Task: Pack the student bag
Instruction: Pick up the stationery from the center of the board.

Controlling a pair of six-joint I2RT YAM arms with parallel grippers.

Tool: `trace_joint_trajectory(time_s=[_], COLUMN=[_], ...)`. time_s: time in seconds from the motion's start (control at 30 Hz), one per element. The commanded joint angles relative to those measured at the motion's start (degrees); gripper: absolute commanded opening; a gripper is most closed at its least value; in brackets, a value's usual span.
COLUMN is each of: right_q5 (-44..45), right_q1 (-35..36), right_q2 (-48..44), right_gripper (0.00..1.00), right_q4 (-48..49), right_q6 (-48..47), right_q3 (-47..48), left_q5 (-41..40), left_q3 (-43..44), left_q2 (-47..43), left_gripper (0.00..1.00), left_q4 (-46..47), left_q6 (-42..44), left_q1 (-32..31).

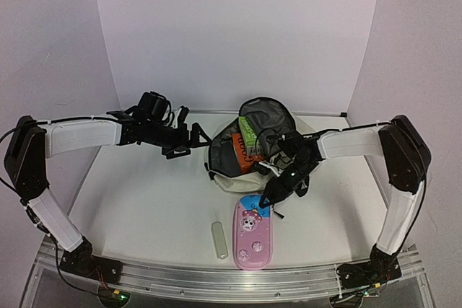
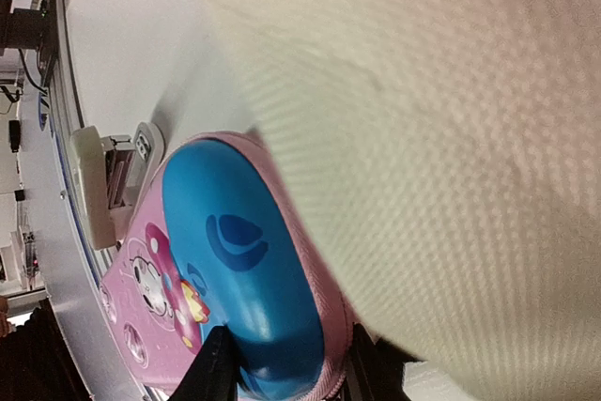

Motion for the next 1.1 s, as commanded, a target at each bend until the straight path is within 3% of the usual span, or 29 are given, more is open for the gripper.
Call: trace_joint_trajectory(time_s=[0.0, 0.13, 0.53, 0.73, 0.97, 1.07], right_q5=[0.72, 0.62, 5.22, 9.57, 11.25, 12.4], right_q1=[0.58, 0.59, 4.52, 6.74, 9.19, 10.48], right_q2=[-6.68, -10.16, -14.75, -15.17, -16.6, -17.2], right_gripper=[0.07, 0.04, 0.0, 0.0, 0.0, 0.0], right_q4=[-2.9, -6.44, -15.84, -17.75, -18.38, -18.37], right_q6=[-1.68, -2.73, -9.8, -12.12, -13.05, -13.54], right_q3=[1.16, 3.88, 12.97, 17.13, 19.9, 20.26], left_q5=[3.59, 9.57, 21.88, 29.67, 28.49, 29.9], left_q3=[1.5, 3.24, 15.21, 19.56, 18.96, 19.24], left_q2=[-2.41, -2.84, 1.57, 7.42, 10.12, 11.41], left_gripper=[1.0, 1.0, 0.95, 0.91, 0.87, 0.8], left_q4=[1.23, 0.46, -18.72, -22.58, -18.23, -17.46], left_q6=[3.53, 8.0, 29.73, 31.54, 27.09, 26.42], left_q1=[-0.57, -1.43, -8.75, -11.63, -12.06, -12.04])
